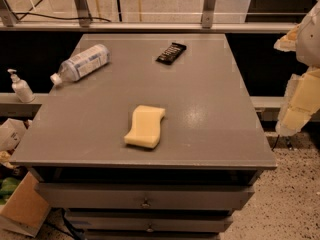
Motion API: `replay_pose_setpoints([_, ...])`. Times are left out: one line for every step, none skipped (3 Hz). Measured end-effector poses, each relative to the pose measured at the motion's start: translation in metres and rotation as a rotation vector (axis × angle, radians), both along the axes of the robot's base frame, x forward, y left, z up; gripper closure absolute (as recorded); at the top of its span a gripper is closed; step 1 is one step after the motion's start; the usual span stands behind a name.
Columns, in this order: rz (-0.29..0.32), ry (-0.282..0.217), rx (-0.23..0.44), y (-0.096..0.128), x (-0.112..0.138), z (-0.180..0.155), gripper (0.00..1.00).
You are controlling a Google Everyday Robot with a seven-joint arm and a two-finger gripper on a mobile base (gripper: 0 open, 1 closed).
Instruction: Move sponge near blue plastic bottle
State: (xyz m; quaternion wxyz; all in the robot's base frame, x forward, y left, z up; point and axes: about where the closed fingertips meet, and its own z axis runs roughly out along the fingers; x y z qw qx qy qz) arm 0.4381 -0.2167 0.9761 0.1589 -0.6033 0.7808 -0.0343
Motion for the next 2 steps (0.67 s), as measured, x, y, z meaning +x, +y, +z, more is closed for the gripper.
replay_pose_setpoints([0.0, 0.0, 0.0, 0.0, 0.0, 0.0, 0.0])
replay_pose_setpoints([0.07, -0.029, 0.011, 0.012, 0.0, -0.003, 0.0])
